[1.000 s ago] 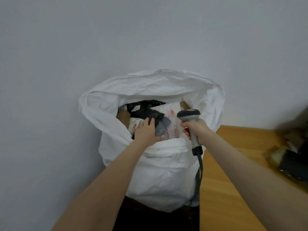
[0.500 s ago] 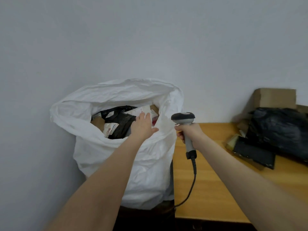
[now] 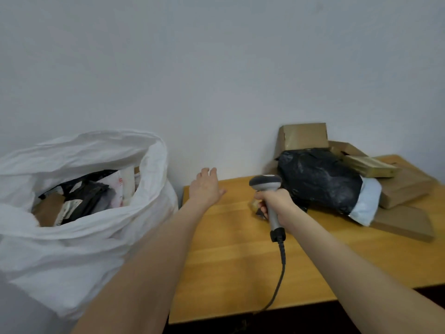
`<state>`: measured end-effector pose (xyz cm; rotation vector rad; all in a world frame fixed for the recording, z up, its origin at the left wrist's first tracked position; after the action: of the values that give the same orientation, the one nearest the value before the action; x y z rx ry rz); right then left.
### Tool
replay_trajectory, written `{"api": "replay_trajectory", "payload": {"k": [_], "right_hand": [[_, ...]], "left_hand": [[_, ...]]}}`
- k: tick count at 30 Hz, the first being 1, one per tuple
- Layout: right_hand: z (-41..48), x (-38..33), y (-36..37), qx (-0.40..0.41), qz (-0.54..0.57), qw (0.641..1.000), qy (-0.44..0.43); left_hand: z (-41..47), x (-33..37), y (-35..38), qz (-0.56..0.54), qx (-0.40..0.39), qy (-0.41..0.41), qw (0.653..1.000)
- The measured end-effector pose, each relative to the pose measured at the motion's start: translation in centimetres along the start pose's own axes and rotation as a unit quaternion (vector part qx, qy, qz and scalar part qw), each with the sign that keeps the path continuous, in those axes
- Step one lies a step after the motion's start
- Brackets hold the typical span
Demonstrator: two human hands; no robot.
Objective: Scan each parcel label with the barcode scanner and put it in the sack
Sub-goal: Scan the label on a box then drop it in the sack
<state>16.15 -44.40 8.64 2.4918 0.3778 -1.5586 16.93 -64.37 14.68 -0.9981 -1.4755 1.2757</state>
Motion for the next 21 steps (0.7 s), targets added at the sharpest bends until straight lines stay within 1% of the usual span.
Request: {"api": "replay_trajectory", "payload": {"k": [5,10,14,17,21], "right_hand": [[0.4,1.1,-10.5,0.062,0.022,0.998,0.011],[2.0,0.0,-17.8,0.115,0.055,0.992,-0.008],[4.3,-0.9,-22.1,0.145,0.084,0.986,-0.011],[7.5,-1.9,-24.9,0.159,0.109,0.981,0.001],[13.3,-4.6,-28.9,0.187,0.130,0.974,-0.001]], "left_hand": [[1.1,9.9,3.3,-0.005,-0.032,0.028,0.999],[3.5,17.8,5.1,-0.008,-0.042,0.071,0.997],[6.8,21.7,6.7,-0.025,-0.060,0.086,0.994],[11.0,23.5,7.8,-0.083,-0.078,0.074,0.991],[18.3,25.7,8.5,-0.144,-0.083,0.068,0.984]]}}
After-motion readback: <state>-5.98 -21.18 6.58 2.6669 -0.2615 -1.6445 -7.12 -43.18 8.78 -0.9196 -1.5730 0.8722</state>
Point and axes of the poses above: each hand's wrist, its own z-axis towards the middle knuckle, its own y-axis out of the palm, x = y × z, the point moved 10 cm from there along z, towards the middle knuckle, and after that the axes turned 6 degrees about -x, right-handed, at the moved point
